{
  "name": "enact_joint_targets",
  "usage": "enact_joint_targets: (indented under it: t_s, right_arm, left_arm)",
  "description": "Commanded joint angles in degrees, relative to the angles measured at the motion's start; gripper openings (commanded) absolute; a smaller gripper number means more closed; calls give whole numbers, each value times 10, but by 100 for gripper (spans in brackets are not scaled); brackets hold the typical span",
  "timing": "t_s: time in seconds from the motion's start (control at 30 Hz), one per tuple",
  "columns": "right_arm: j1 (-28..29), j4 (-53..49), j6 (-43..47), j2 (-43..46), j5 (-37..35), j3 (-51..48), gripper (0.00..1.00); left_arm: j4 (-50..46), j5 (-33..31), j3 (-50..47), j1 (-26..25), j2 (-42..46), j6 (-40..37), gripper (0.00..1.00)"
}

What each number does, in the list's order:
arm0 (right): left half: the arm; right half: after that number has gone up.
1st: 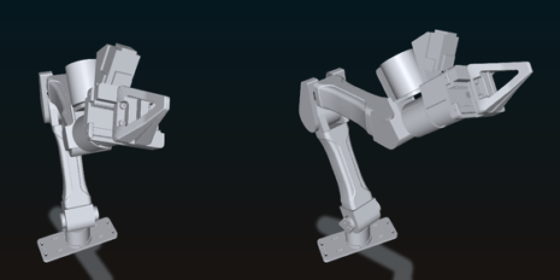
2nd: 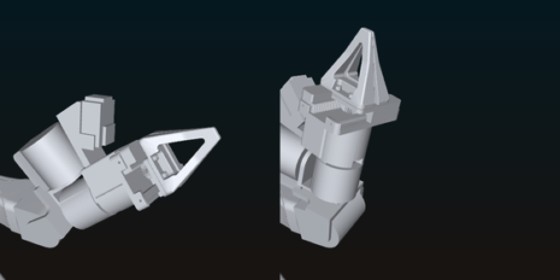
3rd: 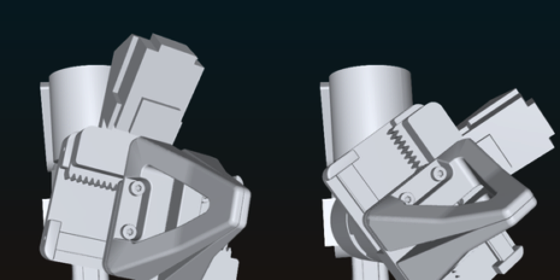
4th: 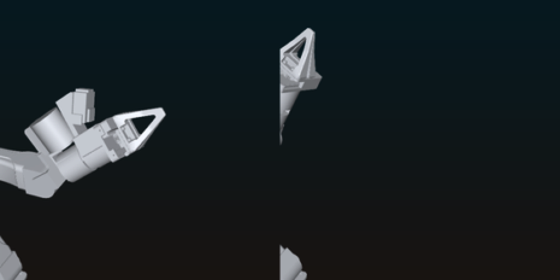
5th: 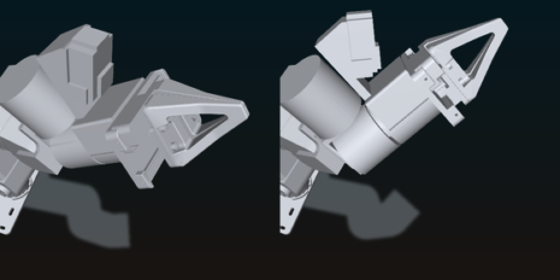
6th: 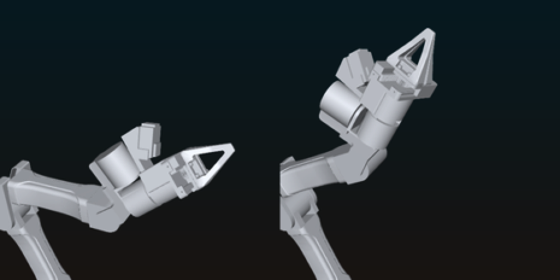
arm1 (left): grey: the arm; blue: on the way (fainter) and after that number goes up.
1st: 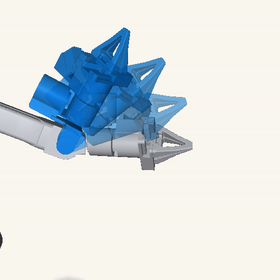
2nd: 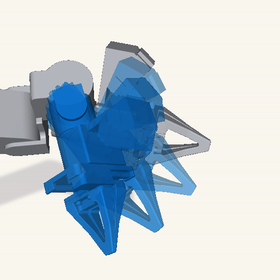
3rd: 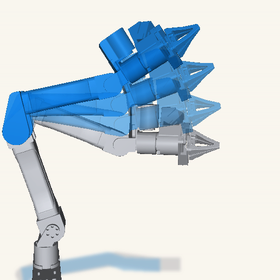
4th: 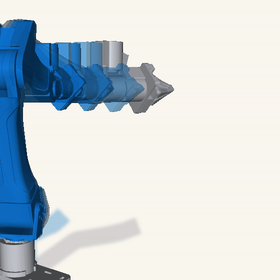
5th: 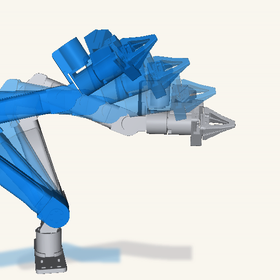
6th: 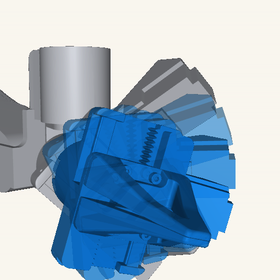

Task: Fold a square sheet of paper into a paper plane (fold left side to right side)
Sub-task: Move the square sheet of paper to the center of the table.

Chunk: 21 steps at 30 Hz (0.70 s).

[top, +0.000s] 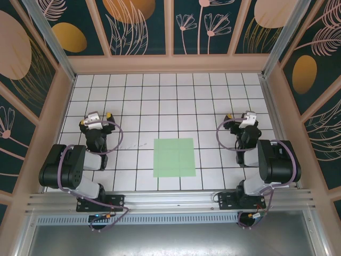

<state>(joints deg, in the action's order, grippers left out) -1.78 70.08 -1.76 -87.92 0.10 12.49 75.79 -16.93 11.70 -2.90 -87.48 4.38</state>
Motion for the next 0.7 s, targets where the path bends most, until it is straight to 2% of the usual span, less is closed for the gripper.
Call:
enact_joint_targets:
  t_s: [0.0, 0.67]
  right_arm:
    - [-1, 9, 10, -4, 10, 11, 99]
    - [-14, 10, 2, -3, 32, 10, 99]
  left_arm:
    - [3, 3, 4, 3, 2, 8, 99]
    - [14, -8, -2, 4, 3, 13, 98]
